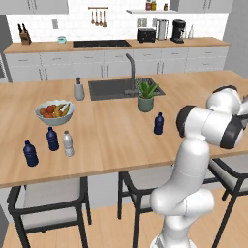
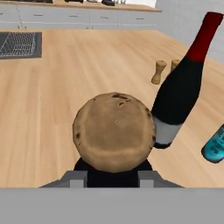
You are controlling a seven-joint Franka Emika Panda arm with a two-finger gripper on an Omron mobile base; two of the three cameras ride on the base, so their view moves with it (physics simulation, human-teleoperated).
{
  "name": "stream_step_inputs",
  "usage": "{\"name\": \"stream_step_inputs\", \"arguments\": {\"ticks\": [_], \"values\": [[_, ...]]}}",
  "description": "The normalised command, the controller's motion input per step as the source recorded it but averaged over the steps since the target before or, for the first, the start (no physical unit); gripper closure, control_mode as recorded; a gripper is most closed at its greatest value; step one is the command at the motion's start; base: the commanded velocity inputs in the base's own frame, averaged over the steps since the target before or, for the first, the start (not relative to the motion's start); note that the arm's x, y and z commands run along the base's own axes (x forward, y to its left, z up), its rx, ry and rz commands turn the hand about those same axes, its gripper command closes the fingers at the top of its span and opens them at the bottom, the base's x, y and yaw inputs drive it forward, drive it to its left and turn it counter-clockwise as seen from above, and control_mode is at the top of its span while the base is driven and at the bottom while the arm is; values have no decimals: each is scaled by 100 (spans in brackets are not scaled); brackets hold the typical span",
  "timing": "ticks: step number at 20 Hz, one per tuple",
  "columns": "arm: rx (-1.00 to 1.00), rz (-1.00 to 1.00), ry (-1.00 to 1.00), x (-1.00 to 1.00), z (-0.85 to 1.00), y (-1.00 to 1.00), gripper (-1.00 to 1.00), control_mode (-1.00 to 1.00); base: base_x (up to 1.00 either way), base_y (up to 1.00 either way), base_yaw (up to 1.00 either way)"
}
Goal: Move the plastic bottles in the middle to the plastics group, and the glass bottles in the middle to the glass group.
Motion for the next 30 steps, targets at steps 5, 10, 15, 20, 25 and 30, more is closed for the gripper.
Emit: {"name": "stream_step_inputs", "arguments": {"ticks": [5,10,15,20,25,30], "values": [[3,0,2,1,0,-21,100,-100,0,0,0],[8,0,0,3,0,-38,100,-100,0,0,0],[10,0,-1,1,-8,-21,100,-100,0,0,0],[6,0,0,0,-26,0,100,-100,0,0,0],[0,0,0,0,-35,0,100,-100,0,0,0],[0,-1,0,12,0,-8,100,-100,0,0,0]]}}
